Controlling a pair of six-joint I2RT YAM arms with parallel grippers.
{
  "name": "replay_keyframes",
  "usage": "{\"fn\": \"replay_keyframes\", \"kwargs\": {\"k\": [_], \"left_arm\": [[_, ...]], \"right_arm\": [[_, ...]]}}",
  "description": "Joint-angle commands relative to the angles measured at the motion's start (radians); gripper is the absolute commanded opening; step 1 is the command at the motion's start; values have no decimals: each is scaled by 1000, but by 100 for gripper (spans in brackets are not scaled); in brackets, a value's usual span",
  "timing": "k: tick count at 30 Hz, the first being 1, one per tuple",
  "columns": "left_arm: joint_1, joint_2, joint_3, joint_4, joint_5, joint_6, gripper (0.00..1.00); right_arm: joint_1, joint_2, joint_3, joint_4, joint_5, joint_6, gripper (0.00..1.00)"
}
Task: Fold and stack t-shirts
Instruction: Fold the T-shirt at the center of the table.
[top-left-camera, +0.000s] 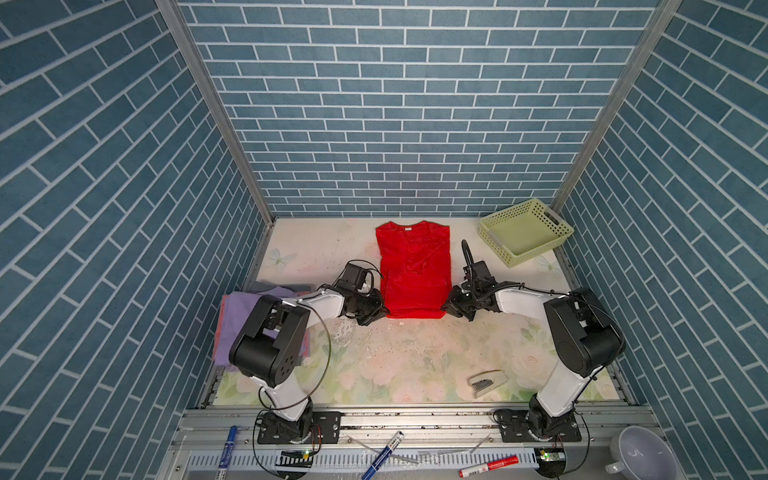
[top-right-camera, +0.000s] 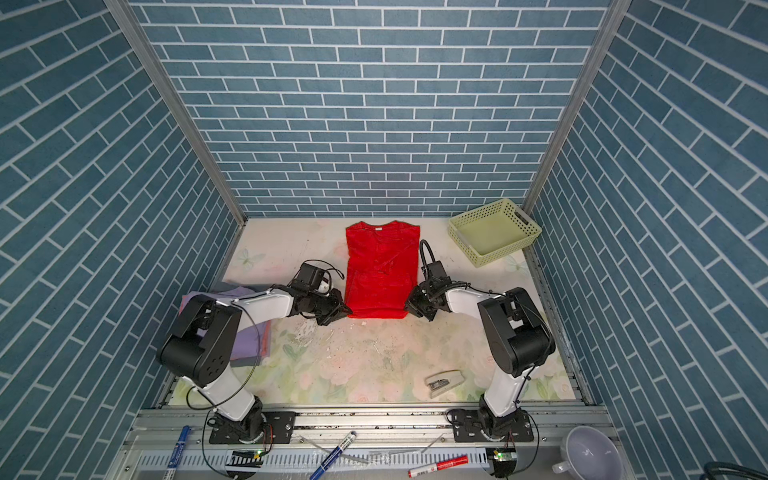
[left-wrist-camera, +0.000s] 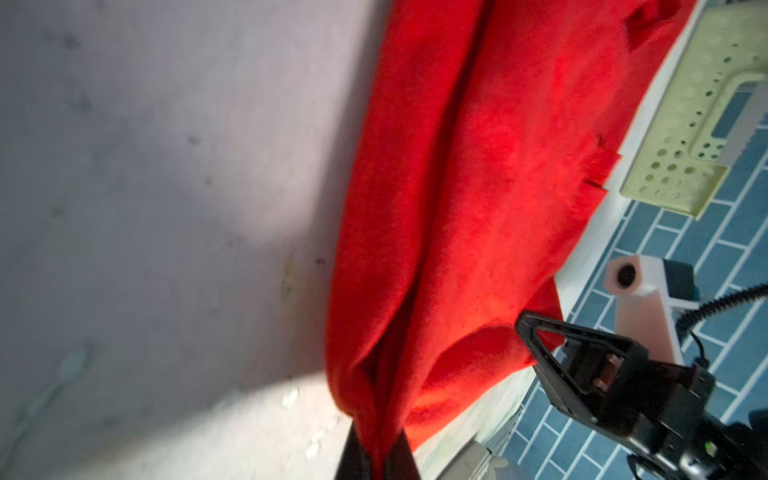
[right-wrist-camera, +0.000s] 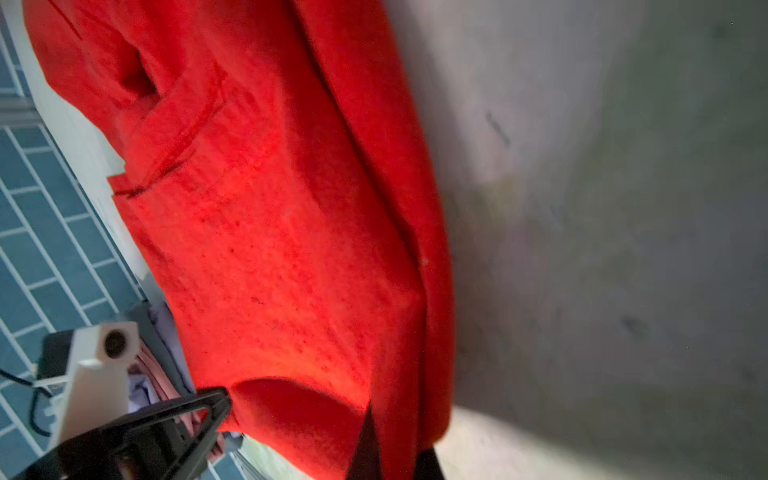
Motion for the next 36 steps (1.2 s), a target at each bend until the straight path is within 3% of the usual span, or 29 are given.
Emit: {"fn": "replay_keyframes", "kwargs": {"k": [1, 8, 13, 19, 26, 36], "left_arm": [[-13, -102, -82, -166, 36, 43, 0], [-107, -379, -129, -420, 28, 26, 0], [-106, -381, 37, -458, 16, 31, 0], [-55, -202, 211, -314, 4, 49, 0], [35, -2, 293, -24, 3, -48, 0], [134, 358, 578, 2, 50, -26, 0]], "right_arm": [[16, -101, -10, -244, -52, -128, 0], [79, -371, -90, -438, -100, -118, 0], [79, -431, 11, -487, -85, -115, 0], [38, -259, 191, -382, -60, -115, 0], [-50, 48, 464, -246, -84, -82, 0], [-105, 429, 858, -306, -113, -69, 0]]}}
